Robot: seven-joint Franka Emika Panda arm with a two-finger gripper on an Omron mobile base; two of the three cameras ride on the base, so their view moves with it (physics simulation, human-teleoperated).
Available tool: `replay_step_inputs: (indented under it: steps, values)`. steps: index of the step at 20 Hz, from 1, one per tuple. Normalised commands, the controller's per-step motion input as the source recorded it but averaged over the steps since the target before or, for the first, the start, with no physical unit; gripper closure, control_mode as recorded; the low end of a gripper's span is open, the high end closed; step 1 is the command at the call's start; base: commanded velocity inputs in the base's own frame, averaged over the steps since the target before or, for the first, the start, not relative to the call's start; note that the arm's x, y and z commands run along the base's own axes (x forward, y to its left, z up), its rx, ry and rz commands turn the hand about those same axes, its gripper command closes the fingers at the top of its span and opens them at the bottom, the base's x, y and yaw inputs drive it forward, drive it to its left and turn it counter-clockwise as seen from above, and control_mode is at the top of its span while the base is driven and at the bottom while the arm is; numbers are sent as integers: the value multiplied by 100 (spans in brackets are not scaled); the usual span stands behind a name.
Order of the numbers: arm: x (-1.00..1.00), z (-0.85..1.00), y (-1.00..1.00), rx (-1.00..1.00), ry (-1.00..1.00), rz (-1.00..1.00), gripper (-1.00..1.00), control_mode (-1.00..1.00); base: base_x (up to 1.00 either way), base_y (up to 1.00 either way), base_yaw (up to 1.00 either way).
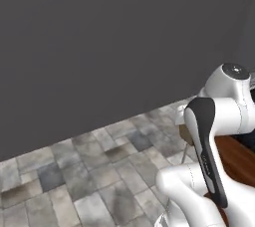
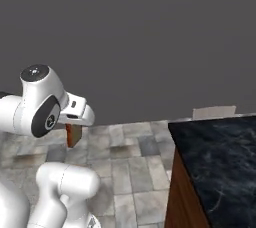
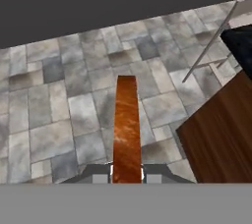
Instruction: Start the toaster. Once the lever pops up, take the bread to the plate on the dining counter.
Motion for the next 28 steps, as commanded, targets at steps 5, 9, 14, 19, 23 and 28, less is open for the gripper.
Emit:
replay_step_inputs:
  steps: [5,9,14,19,23,28]
  values:
    - [0,0,0,0,0,0,100,100,61,65,-69]
    - [0,0,0,0,0,0,100,100,52,67,-72]
    - [0,0,0,0,0,0,100,100,39,74,-73]
    - [0,0,0,0,0,0,100,100,28,79,-71]
    - [0,0,0,0,0,0,100,100,23,81,-70]
    - [0,0,0,0,0,0,100,100,23,77,-73]
